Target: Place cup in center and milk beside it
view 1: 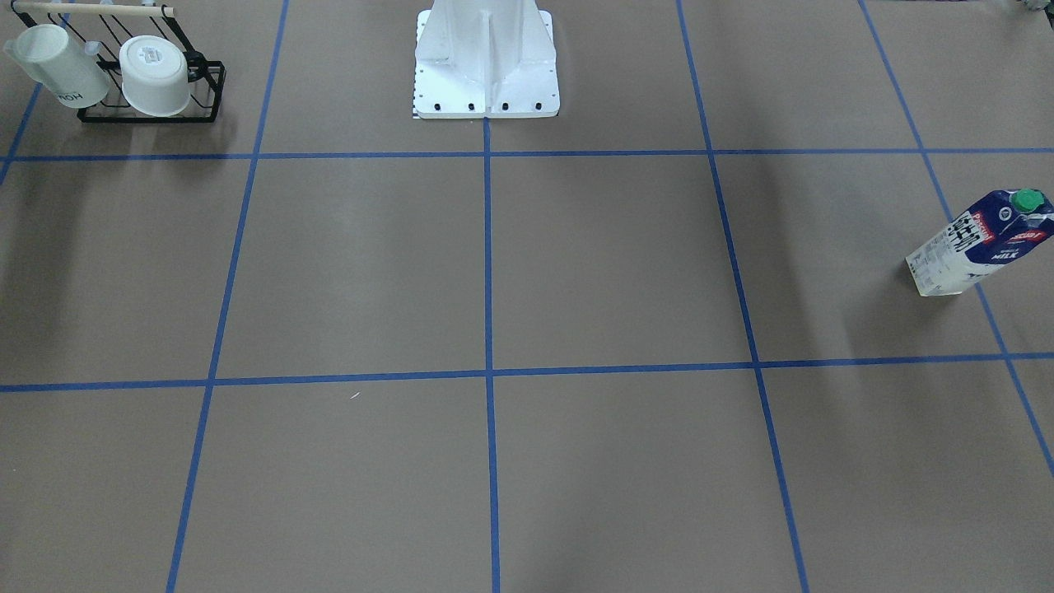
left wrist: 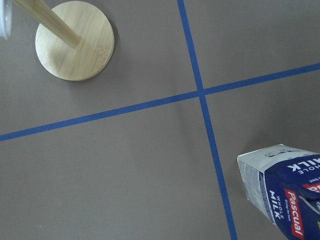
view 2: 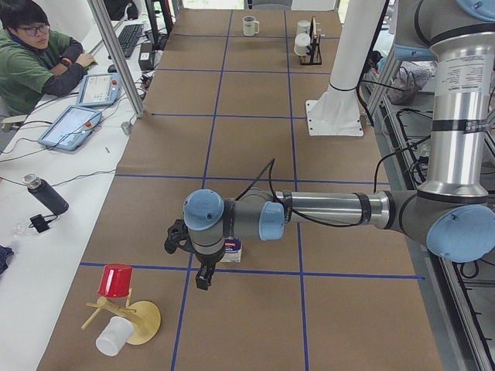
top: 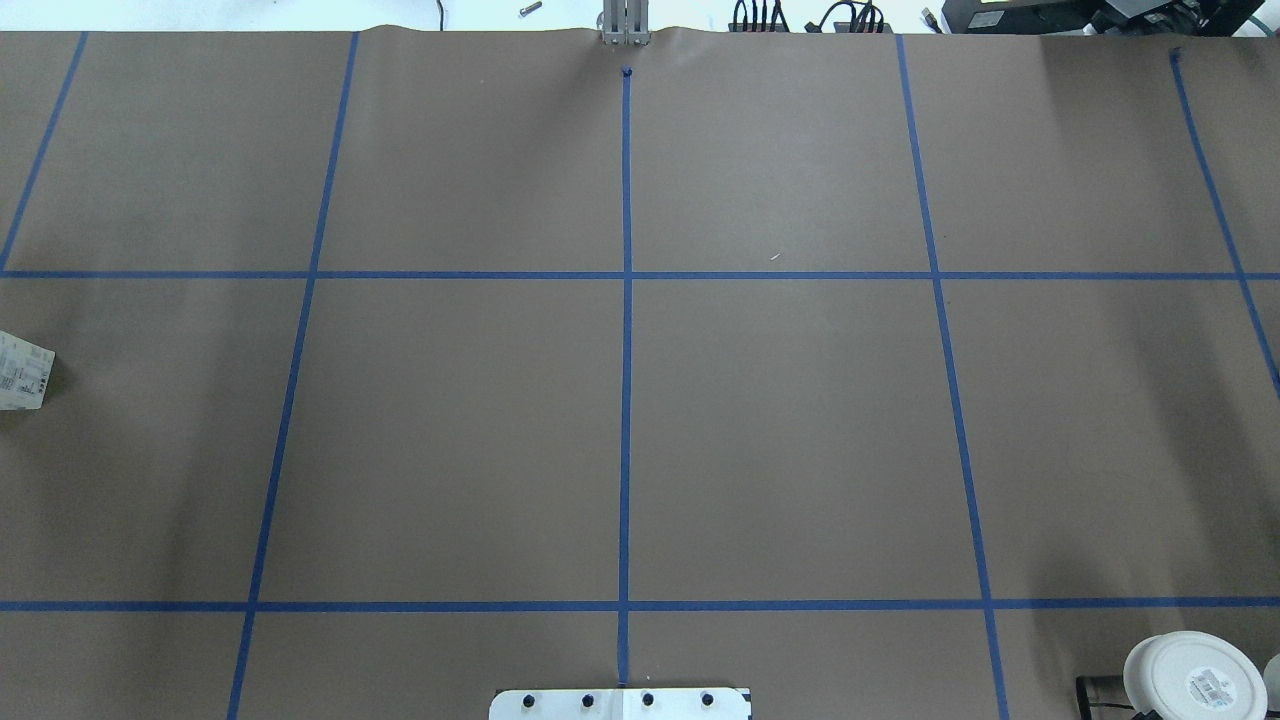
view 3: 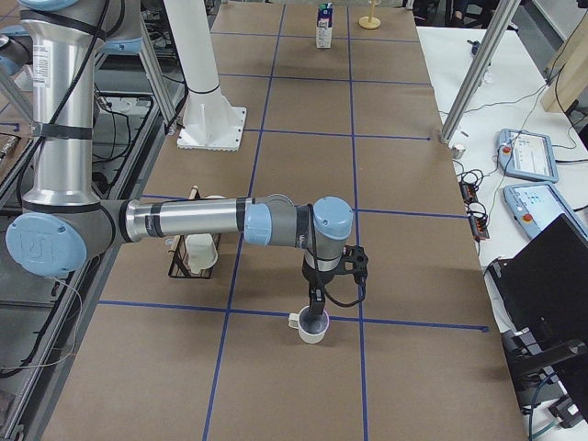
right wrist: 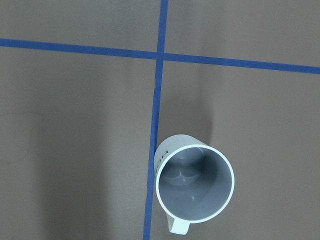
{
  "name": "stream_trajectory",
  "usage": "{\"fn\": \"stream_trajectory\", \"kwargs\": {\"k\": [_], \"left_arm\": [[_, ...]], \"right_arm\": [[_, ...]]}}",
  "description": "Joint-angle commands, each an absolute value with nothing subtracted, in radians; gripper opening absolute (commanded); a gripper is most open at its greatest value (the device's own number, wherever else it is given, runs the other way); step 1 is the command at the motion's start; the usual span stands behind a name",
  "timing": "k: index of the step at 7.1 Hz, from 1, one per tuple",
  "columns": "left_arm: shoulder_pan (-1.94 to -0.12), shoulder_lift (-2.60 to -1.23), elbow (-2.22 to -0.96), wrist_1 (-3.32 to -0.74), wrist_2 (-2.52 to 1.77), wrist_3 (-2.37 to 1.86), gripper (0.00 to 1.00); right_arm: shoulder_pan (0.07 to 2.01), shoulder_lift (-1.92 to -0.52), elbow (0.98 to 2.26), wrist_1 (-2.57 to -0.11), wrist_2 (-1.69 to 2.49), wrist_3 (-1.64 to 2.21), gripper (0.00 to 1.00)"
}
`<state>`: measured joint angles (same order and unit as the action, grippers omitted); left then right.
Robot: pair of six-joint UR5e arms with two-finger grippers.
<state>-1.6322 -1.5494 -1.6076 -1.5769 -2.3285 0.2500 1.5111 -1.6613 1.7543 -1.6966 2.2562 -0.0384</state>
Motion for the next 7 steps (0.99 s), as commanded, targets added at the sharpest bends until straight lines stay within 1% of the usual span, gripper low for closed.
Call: {"fn": "stream_trajectory", "kwargs": {"k": [1,3,5,6,7], "left_arm": [[-1.632,-1.546,-1.605,-1.578,-2.327,0.252,0.98],[-1.632,-1.546,-1.609,-1.618,-2.329,0.252,0.98],[-1.632,-1.546,-1.609,-1.705,-2.327,0.250,0.98],[-1.632,-1.546,-1.623,-1.719,-2.329,0.249,0.98],[-1.632,-1.548,-1.652,-1.750,-2.329,0.247,0.98]], "right_arm": [[1.511,-1.661,1.753,-1.697,2.256,-0.038,1.00],[1.511,-1.655,1.758,-1.690,2.258,-0.038,1.00],[1.509,-1.657,1.862,-1.690,2.261,-0.043,1.00],[1.509,-1.649,1.877,-1.663,2.258,-0.041,1.00],[1.509,-1.635,1.885,-1.555,2.252,-0.034,1.00]]}}
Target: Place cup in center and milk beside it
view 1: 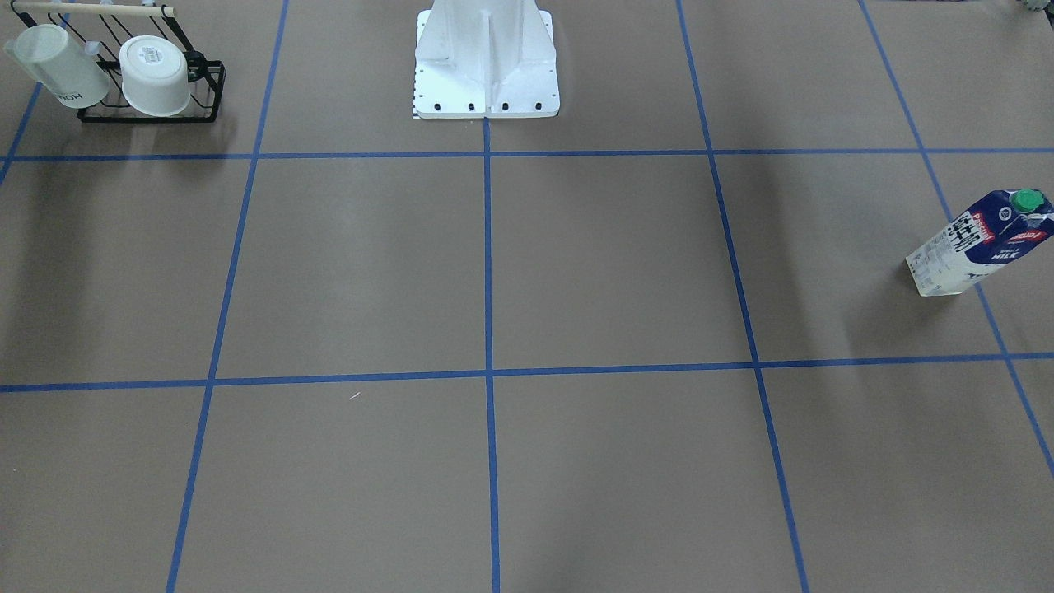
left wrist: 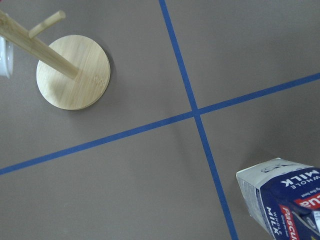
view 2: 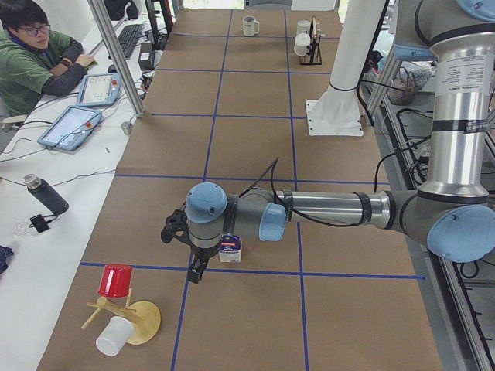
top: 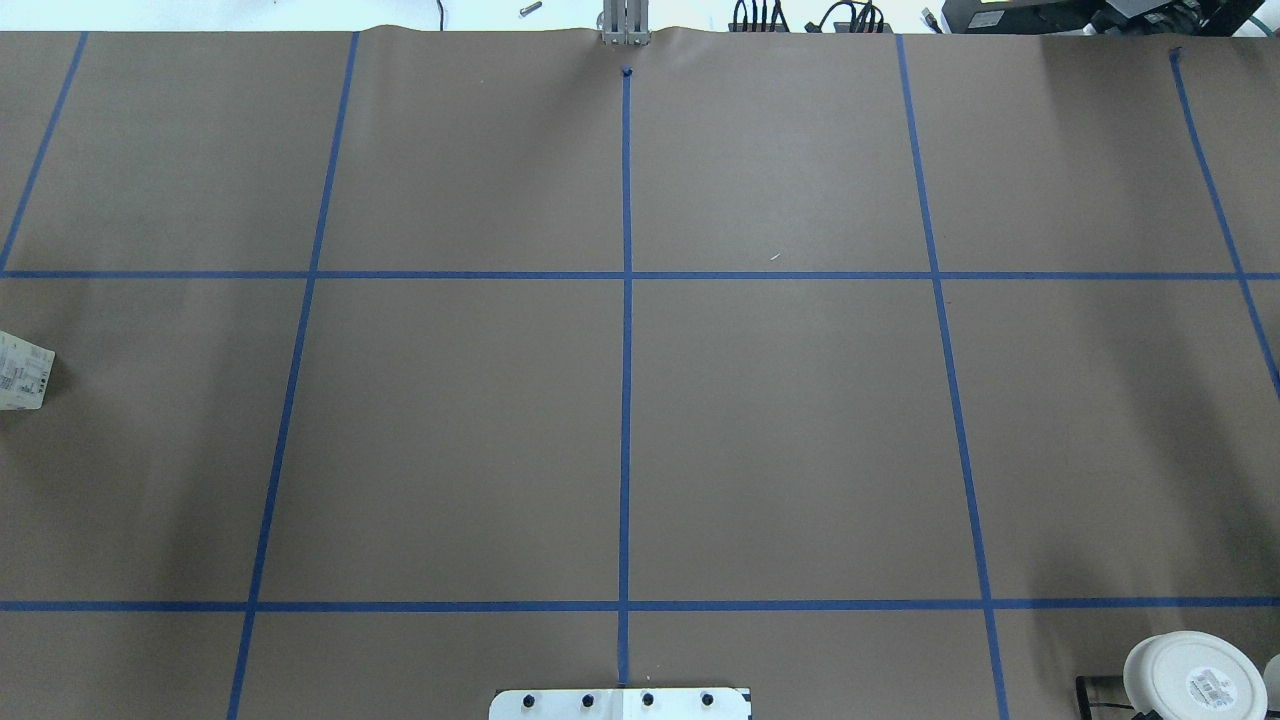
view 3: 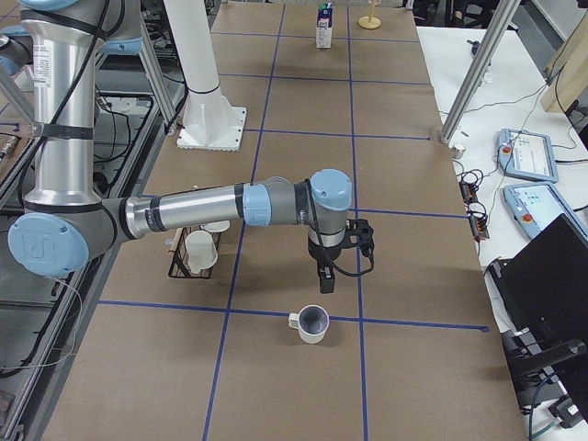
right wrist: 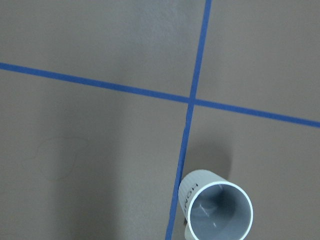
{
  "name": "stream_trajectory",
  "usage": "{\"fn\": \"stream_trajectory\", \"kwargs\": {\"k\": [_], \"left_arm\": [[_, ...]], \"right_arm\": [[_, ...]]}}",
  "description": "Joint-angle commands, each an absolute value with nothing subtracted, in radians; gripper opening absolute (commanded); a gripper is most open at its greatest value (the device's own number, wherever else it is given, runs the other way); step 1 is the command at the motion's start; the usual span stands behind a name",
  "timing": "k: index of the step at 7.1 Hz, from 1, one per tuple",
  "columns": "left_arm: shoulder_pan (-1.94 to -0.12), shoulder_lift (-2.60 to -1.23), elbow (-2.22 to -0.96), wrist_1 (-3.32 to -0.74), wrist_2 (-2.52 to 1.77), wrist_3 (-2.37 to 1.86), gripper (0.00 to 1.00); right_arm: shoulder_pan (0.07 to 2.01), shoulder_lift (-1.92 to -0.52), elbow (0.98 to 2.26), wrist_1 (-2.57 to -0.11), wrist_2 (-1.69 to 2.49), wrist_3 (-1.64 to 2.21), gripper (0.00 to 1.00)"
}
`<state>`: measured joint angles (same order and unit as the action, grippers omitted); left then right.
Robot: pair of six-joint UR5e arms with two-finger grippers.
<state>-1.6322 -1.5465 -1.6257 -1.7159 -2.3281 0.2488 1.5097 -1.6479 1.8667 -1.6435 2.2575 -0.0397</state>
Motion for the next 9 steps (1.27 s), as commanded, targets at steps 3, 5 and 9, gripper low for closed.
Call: {"fn": "stream_trajectory", "kwargs": {"k": [3,5,9], "left_arm": [[-1.629,-1.621,-1.574,-1.959,-2.324,0.168,0.98],[-1.629,-1.618,-1.574,-1.967,-2.324,0.163,0.98],[-1.623,-1.612,-1.569,-2.000,-2.324,0.158,0.98]], "right_arm": [[1.509,-1.658,1.795,-1.381,2.258,-0.034,1.00],[1.509,-1.667,1.679,-1.263,2.255,-0.019,1.00],[1.455,-1.707,1.585,-1.085,2.267,0.374,0.94]]}}
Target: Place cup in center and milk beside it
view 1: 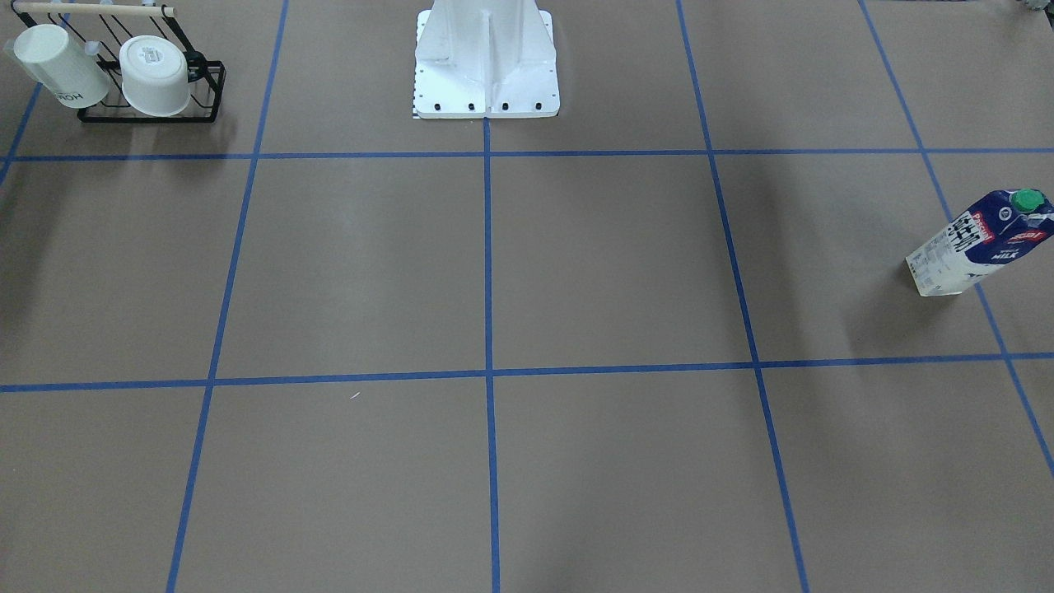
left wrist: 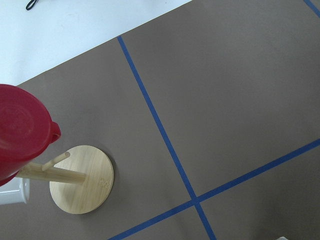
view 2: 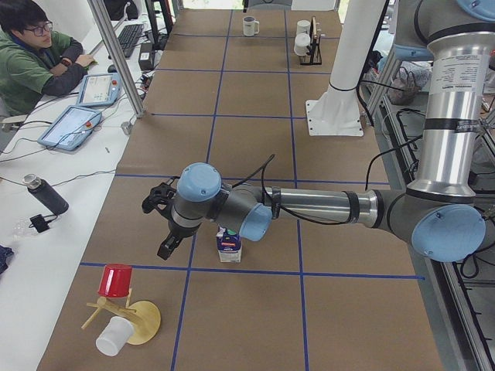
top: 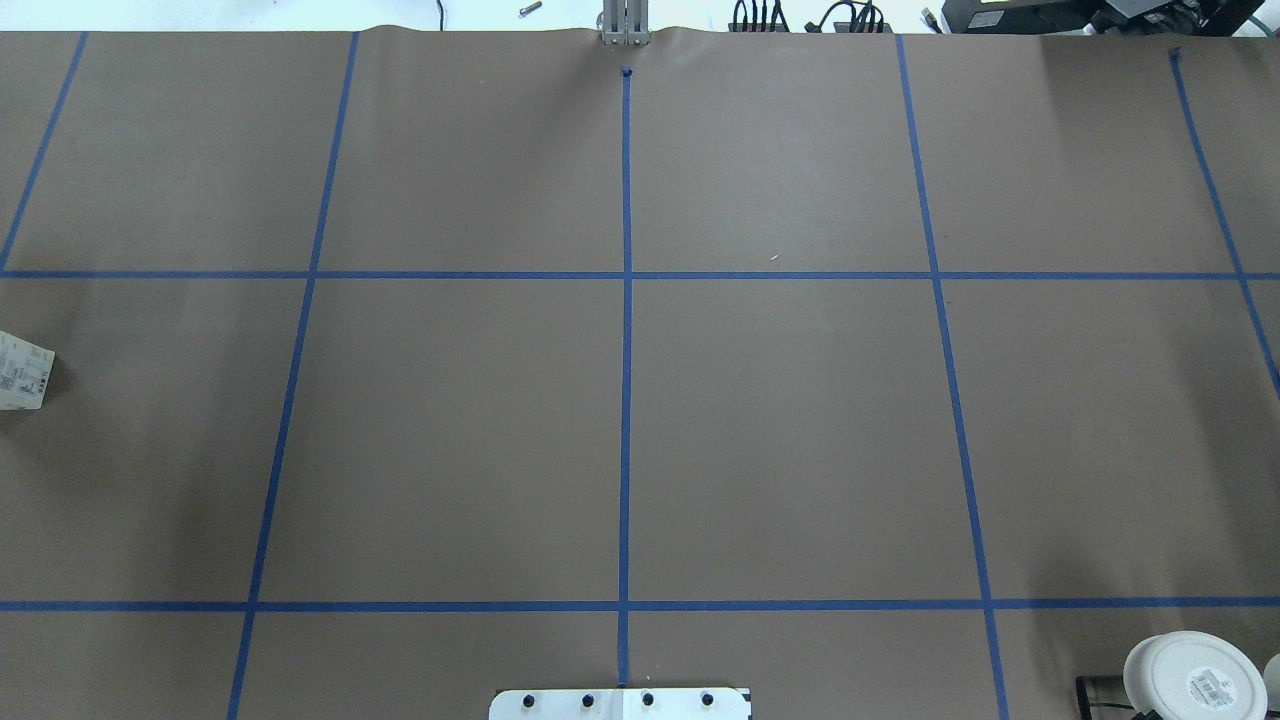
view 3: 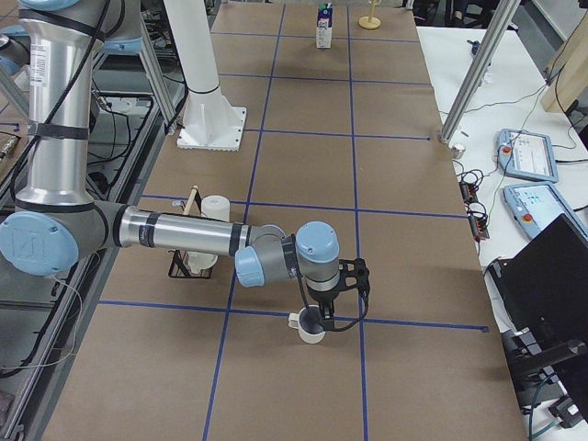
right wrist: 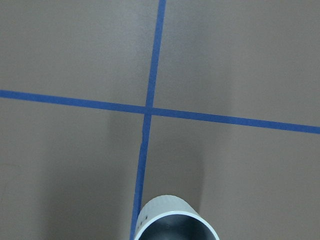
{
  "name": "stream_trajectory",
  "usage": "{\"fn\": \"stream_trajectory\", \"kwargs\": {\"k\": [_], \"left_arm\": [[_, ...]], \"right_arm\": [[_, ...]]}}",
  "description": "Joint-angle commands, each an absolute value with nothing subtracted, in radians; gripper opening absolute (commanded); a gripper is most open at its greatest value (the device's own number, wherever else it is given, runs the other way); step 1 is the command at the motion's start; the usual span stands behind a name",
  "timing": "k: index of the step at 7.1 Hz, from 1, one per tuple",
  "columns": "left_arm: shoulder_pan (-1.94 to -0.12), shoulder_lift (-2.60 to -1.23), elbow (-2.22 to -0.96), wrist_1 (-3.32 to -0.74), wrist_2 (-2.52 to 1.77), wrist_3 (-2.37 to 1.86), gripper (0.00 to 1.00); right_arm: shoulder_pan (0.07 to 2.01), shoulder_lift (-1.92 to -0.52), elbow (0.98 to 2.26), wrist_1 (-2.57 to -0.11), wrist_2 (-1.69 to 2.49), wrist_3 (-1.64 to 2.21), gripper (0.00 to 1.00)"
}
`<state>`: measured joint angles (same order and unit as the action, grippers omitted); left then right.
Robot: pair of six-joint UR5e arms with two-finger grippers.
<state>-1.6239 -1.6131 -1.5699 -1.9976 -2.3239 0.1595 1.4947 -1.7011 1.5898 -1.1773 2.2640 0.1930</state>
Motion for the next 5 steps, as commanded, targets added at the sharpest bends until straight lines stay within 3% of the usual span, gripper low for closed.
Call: {"fn": "stream_trajectory", "kwargs": {"k": [1,2,4,5], "left_arm": [[-1.623,-1.612,-1.569,-2.000,-2.324,0.158,0.98],[-1.623,-1.612,-1.569,-2.000,-2.324,0.158,0.98],[-1.621,-1.612,-1.571,-2.002,-2.324,0.158,0.98],[-1.621,-1.612,-1.569,-2.002,-2.324,0.158,0.98]], "right_arm": [[1.407,-1.715,1.563,-1.009,2.260,0.441,0.93],[1.385,-1.726,1.534,-0.970,2.257,0.442,0.86],[1.367,-1.753,1.532,-0.950,2.253,0.437,0.53],[1.355,-1.761,1.532,-0.950,2.247,0.437,0.19]]}}
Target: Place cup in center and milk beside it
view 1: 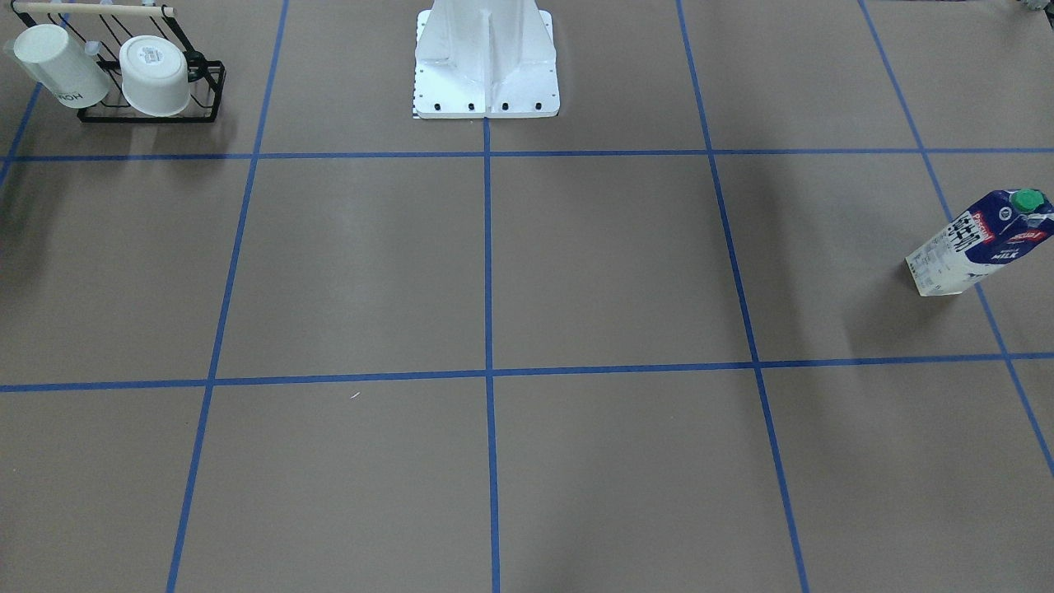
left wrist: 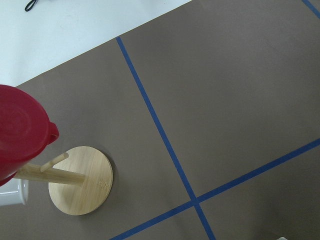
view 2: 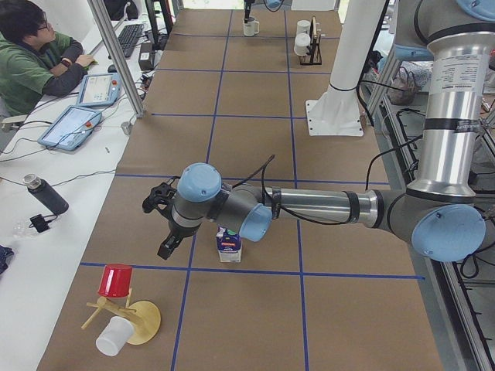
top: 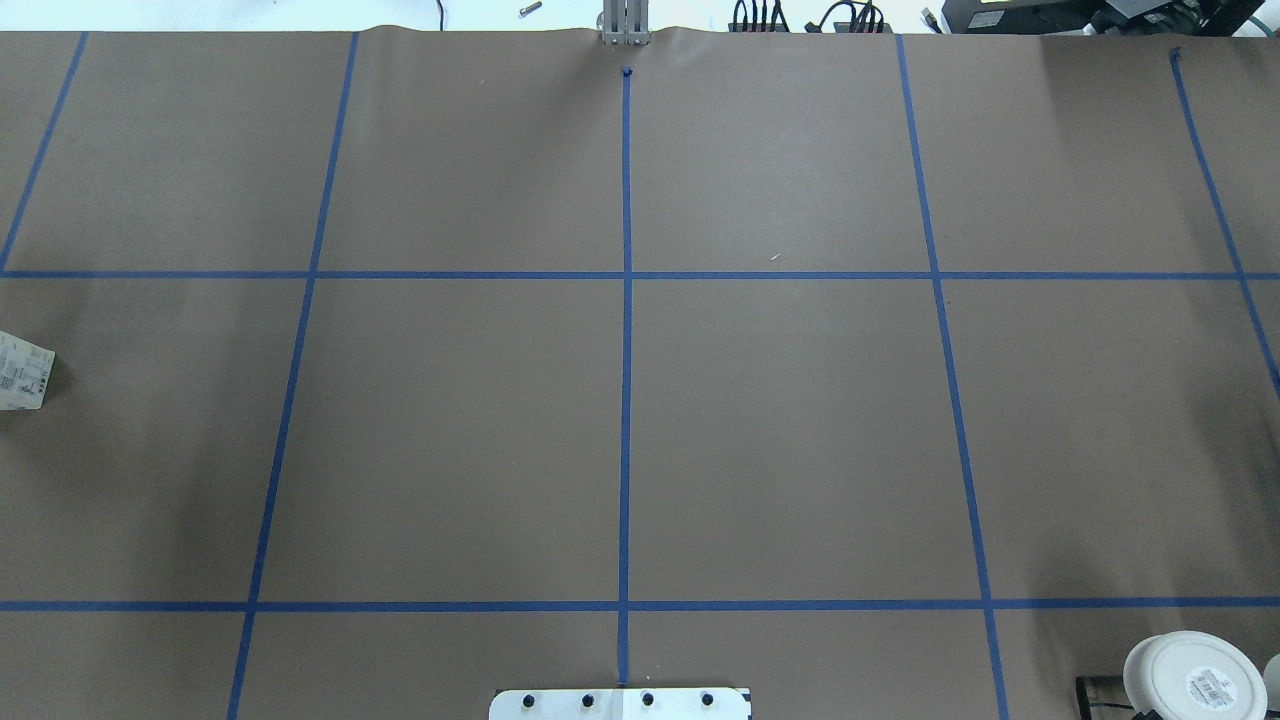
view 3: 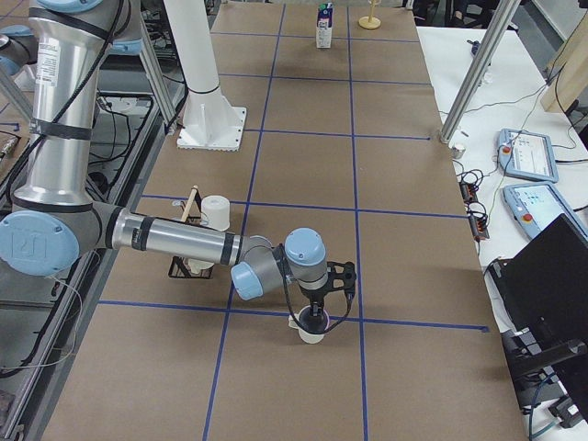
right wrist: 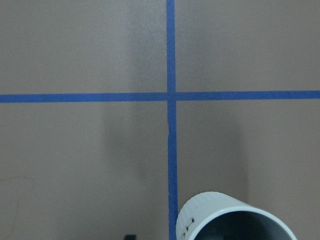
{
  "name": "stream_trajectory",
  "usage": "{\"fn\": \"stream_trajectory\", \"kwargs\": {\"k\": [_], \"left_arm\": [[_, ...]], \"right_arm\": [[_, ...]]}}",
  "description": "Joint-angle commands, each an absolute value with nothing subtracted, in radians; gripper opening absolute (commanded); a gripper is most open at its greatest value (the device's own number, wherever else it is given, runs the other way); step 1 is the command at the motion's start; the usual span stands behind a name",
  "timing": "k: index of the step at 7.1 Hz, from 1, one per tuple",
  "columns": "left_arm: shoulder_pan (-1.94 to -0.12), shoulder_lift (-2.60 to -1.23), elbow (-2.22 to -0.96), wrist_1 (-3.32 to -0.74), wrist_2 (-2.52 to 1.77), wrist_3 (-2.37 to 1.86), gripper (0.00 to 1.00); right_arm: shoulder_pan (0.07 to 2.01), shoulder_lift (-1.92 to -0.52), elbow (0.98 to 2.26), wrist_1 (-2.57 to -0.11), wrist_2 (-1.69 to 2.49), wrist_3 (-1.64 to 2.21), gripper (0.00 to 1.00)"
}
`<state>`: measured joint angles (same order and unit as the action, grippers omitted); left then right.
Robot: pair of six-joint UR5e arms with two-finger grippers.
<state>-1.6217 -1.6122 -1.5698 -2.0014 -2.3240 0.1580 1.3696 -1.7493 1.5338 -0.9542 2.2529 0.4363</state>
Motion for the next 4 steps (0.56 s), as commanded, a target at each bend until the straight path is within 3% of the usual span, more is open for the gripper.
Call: {"fn": "stream_trajectory", "kwargs": {"k": [1,4], "left_arm": [[-1.621,-1.612,-1.569,-2.000,-2.324,0.158,0.98],[-1.618,-1.611,-1.568,-2.000,-2.324,0.156,0.98]], "right_arm": [[1.338,-1.761,1.531,-0.950,2.218,0.436,0.00],[1.331,-1.758,1.567,-0.953,2.197,0.433,0.00]]}}
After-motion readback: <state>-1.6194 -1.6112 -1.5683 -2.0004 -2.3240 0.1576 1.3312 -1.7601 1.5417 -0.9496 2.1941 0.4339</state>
